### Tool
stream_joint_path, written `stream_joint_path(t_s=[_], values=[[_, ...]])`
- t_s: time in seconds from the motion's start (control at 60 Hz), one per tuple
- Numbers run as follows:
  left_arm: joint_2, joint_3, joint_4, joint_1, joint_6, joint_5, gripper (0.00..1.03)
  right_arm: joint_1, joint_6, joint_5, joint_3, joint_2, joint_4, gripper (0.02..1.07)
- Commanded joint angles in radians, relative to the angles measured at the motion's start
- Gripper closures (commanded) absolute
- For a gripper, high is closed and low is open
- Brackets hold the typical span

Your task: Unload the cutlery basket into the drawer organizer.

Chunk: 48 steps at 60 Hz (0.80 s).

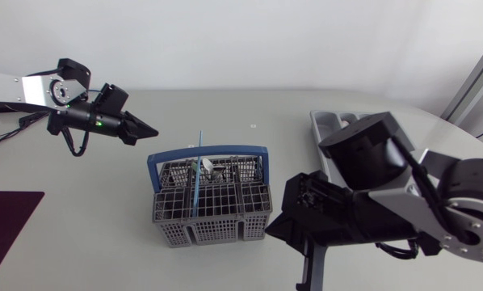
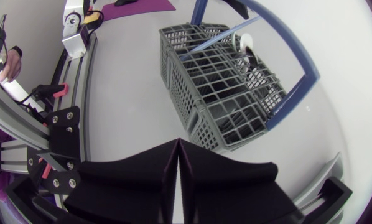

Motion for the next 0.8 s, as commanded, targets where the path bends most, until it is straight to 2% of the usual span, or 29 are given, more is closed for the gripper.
stream_joint_path(t_s=[0.0, 0.167, 0.3, 0.5, 0.783], values=[[0.057, 0.021, -0.011, -0.025, 0.042, 0.017, 0.7, 0.007, 0.001, -0.008, -0.039, 0.066, 0.048, 1.01], [0.077, 0.019, -0.011, -0.061, 0.046, 0.02, 0.7, -0.006, -0.016, -0.008, -0.011, 0.203, 0.146, 1.01], [0.066, -0.007, -0.025, -0.067, 0.078, 0.037, 0.7, -0.06, -0.04, -0.008, 0.036, 0.27, 0.174, 1.01], [0.059, -0.024, -0.176, -0.065, 0.231, 0.055, 0.7, -0.152, -0.055, -0.008, 0.128, 0.362, 0.217, 1.01], [0.028, -0.079, -0.317, -0.064, 0.377, 0.077, 0.71, -0.226, -0.052, -0.005, 0.322, 0.566, 0.264, 1.01]])
